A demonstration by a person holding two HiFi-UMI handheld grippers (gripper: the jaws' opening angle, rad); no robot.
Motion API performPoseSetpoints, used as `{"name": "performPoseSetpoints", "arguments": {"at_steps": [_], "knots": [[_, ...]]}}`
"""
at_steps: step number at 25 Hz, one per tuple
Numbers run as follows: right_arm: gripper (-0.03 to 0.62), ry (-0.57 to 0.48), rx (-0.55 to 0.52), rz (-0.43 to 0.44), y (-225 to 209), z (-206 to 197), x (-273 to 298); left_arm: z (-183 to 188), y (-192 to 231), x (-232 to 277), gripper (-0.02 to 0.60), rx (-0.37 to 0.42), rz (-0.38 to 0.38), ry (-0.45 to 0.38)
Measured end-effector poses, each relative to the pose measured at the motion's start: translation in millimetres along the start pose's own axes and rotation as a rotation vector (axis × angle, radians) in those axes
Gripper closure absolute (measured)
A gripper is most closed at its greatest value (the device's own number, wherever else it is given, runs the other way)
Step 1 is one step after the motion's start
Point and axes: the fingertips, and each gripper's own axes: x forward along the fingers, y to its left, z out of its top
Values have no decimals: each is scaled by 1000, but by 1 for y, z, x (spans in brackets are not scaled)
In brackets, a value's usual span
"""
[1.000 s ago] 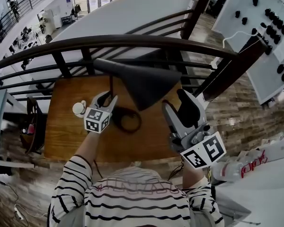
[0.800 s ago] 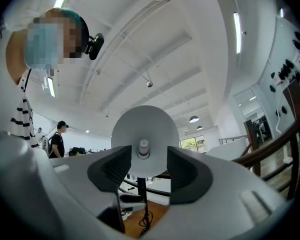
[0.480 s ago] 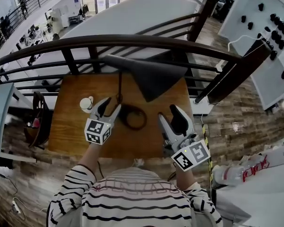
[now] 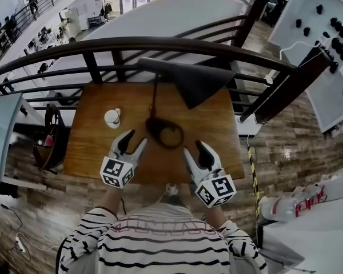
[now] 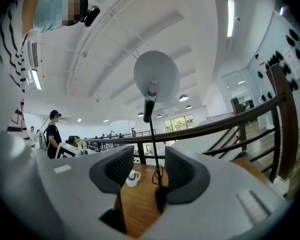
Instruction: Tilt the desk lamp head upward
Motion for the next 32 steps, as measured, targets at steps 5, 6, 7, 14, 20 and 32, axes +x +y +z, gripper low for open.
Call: {"name": "performPoseSetpoints", "arguments": {"at_steps": [5, 6, 7, 14, 20, 32], "knots": [[435, 53, 17, -8, 17, -31, -9, -9, -15, -31, 382, -9, -16, 14], [441, 60, 20, -10, 21, -36, -11, -11, -17, -37, 383, -12, -19, 17], [448, 65, 24, -13, 25, -40, -14, -13, -20, -43, 386, -14, -24, 18], [484, 85, 30, -29, 43, -56, -25, -13, -37, -74, 428, -13, -50, 1], [562, 86, 36, -21, 61, -65, -32, -16, -43, -98, 483, -11, -57, -5], [594, 115, 76, -16, 80, -77, -30, -17, -39, -124, 578, -35, -60, -4]]}}
